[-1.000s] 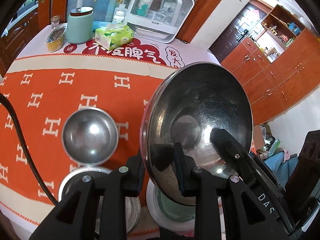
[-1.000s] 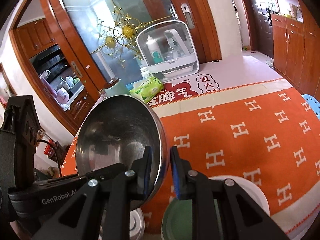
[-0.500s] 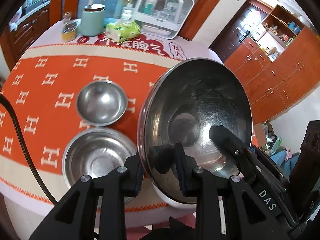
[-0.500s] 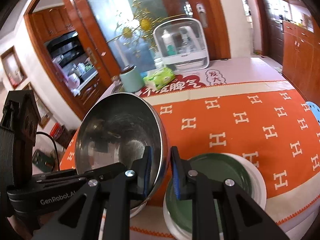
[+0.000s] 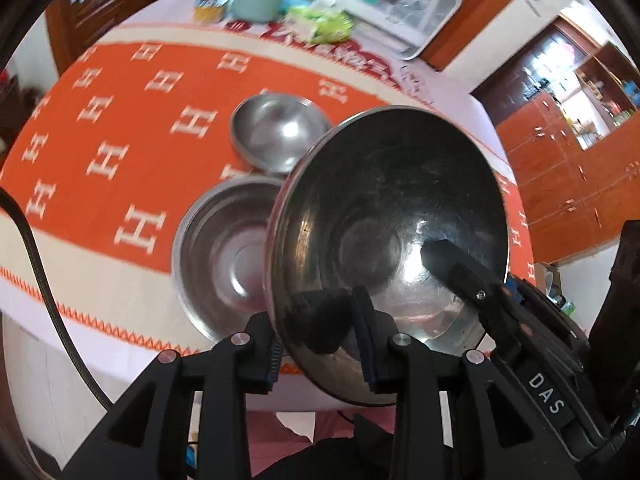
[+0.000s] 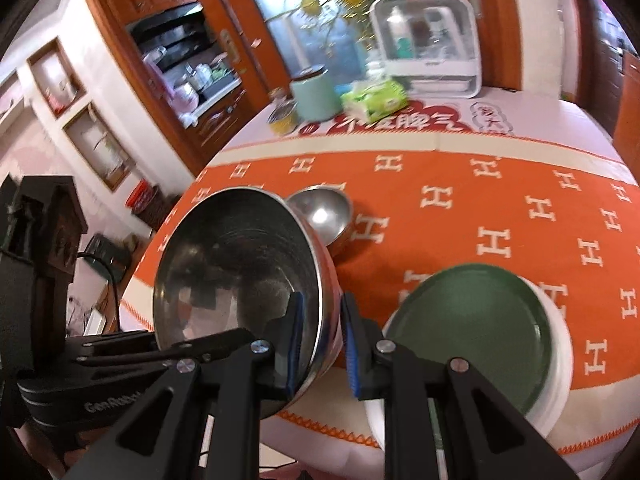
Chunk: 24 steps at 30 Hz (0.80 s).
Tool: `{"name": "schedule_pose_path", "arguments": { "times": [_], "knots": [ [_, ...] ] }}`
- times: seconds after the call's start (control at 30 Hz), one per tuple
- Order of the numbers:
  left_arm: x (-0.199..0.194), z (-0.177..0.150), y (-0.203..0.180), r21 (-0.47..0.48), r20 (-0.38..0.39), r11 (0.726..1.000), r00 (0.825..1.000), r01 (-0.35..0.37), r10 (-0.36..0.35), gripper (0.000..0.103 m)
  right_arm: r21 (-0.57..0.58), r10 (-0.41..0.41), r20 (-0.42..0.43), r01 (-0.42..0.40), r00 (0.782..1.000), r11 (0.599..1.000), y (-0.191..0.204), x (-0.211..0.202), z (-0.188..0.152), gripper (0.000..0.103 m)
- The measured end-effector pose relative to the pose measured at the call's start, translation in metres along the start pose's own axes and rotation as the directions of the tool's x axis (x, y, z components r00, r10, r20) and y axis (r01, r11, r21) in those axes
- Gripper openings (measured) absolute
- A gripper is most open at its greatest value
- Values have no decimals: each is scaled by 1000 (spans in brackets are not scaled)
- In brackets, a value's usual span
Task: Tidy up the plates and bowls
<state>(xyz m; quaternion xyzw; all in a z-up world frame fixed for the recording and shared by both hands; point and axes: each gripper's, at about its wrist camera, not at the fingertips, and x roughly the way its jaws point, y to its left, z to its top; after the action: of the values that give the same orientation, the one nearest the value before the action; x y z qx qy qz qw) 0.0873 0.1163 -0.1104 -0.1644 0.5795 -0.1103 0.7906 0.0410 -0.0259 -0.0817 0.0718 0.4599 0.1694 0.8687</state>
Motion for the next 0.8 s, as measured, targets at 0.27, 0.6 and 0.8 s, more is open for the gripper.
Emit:
{"name": "schedule_pose_path", "arguments": {
  "times": [0.27,0.6,0.8],
  "knots": [
    [13,0,26,-86,-31,996,999,-15,12,29,-61,8,-77,-13,997,998,9,20,6,19],
    [21,4,39,-120,-52,992,998,-42,36,29,-85,7,-165,-21,986,996,12,43,12,20],
    [23,2,49,-143,-68,988,997,-56,47,29,-97,6,-191,-25,982,995,17,51,10,20]
  ]
}}
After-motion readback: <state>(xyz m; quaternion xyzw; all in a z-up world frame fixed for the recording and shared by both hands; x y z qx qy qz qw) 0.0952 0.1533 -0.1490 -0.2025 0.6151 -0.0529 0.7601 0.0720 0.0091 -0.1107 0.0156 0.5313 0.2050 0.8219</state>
